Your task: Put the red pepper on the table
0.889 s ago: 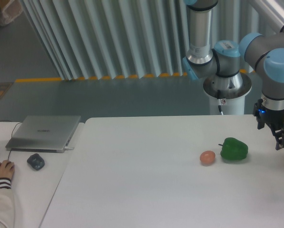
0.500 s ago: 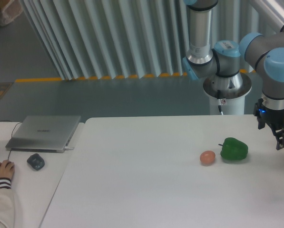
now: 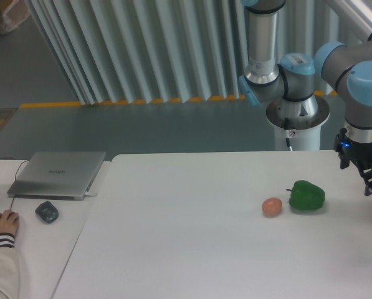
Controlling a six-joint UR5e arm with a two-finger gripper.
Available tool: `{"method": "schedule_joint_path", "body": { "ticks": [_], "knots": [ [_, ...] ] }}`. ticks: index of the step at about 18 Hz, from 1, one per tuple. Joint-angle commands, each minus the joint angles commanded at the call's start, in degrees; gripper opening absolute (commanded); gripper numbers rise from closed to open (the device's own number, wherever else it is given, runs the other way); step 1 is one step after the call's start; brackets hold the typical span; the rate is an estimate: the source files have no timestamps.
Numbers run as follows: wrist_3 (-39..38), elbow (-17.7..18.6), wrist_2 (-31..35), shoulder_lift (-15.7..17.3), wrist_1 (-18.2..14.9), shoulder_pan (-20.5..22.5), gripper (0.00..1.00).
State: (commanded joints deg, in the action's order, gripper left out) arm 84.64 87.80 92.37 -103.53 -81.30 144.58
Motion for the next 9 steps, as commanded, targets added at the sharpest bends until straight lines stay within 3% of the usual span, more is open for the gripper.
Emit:
{"method": "schedule_joint_path", "body": {
  "ticks": [4, 7, 9],
  "knots": [
    [0.09, 0.09, 0.09, 0.09, 0.70, 0.09, 1.00],
    [-0.09, 2.10, 0.26, 0.35, 6.13, 0.17, 1.00],
    [-2.88, 2.46, 1.57, 0.35, 7.56, 0.52, 1.00]
  ]
}}
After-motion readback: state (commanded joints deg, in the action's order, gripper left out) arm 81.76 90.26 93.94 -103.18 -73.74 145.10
